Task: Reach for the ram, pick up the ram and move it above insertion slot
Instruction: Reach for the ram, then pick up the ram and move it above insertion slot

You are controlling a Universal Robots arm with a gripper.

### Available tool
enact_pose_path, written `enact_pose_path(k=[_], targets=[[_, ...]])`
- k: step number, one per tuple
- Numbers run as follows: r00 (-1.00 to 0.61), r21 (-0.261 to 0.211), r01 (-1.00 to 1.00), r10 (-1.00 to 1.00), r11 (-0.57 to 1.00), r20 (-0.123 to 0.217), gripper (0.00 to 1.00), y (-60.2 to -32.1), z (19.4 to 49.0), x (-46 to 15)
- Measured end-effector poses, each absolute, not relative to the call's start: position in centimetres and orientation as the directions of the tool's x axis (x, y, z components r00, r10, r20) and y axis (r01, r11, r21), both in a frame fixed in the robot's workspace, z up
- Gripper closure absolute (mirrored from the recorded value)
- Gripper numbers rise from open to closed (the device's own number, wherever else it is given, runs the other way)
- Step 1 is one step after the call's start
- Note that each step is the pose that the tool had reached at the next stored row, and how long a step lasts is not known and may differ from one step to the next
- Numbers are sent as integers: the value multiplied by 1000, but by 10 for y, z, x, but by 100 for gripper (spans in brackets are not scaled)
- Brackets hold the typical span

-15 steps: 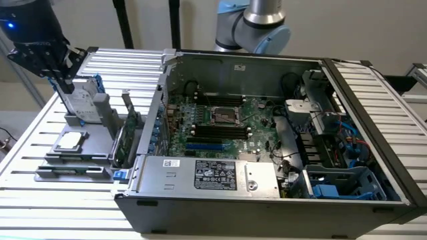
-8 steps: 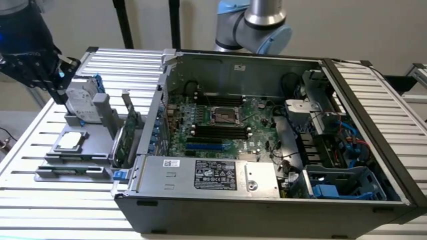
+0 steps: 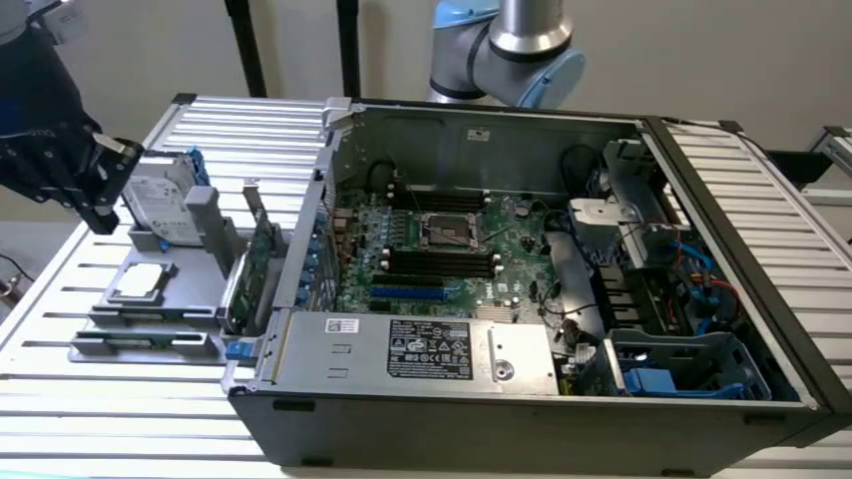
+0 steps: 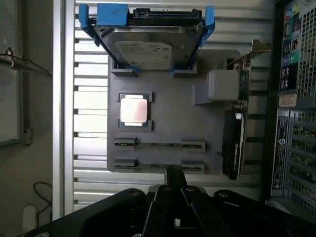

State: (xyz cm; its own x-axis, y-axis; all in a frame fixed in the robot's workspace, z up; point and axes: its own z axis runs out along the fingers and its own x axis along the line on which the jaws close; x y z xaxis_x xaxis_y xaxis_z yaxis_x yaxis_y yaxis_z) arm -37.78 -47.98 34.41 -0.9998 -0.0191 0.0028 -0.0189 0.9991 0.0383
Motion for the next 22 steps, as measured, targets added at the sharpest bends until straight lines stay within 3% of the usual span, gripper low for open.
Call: enact_pose_path(k=[22], targets=[[-936, 38, -352, -352, 935, 4, 89, -486, 344, -378]])
